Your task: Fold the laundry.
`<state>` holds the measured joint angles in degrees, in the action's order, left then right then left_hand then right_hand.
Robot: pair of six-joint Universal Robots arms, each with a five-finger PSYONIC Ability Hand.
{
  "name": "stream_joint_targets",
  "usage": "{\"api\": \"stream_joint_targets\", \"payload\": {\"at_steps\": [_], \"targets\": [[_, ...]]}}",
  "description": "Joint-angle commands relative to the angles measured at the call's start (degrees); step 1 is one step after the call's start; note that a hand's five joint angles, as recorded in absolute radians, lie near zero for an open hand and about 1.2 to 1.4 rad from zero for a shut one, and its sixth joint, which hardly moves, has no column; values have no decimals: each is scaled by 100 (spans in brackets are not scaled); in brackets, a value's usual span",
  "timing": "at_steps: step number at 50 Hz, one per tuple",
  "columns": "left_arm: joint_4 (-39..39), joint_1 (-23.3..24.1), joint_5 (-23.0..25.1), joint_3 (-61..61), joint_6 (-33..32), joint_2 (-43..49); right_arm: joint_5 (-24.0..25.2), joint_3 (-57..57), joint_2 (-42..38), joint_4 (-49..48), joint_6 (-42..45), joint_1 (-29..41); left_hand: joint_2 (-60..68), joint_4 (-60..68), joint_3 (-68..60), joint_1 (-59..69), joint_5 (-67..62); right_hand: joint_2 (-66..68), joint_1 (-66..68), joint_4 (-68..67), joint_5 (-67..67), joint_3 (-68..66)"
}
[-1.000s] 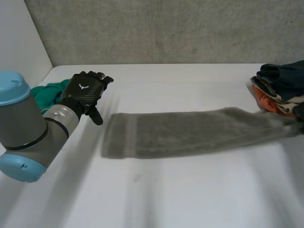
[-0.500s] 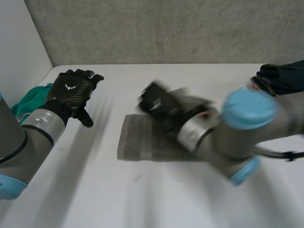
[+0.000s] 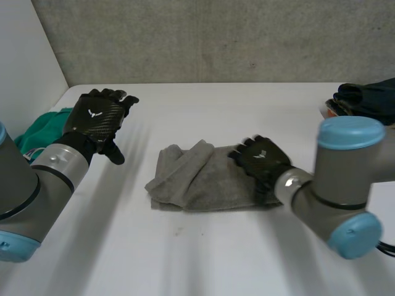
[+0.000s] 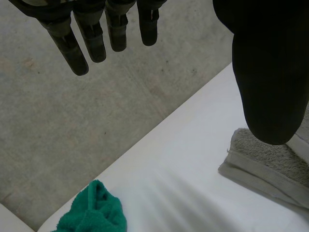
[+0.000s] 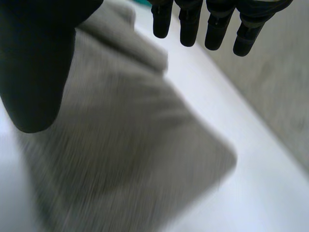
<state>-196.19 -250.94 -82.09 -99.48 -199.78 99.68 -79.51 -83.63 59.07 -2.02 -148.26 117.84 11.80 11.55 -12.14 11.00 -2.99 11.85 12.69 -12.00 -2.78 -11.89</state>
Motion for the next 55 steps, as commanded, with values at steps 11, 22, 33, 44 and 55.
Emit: {"api": "stream_joint_targets", "payload": {"at_steps": [11,22,33,44,55], "targets": [[-33,248,-9,-19,9,-28,-653,-164,323,-992,947,-642,-180,-155,214,-100,299,6815,6731,-6800,-6722,-6811],[-59,748,-17,429,237,139,-618,628,-124,-932,1080,880,-180,-155,214,-100,299,6815,6731,-6800,-6722,-6811],[-271,1698,-140,1808,1477,2115,-1128,-153,-36,-897,1019,627,-24,1,58,56,144,6815,6731,-6800,-6722,-6811],[-25,2085,-896,3294,1468,3830,-1075,-971,447,-1046,1019,-24,111,135,-76,191,9,6815,6731,-6800,-6722,-6811],[415,2058,-2336,3278,898,3893,-961,-1086,474,-1072,1089,-446,649,674,-615,729,-530,6815,6731,-6800,-6722,-6811]]}}
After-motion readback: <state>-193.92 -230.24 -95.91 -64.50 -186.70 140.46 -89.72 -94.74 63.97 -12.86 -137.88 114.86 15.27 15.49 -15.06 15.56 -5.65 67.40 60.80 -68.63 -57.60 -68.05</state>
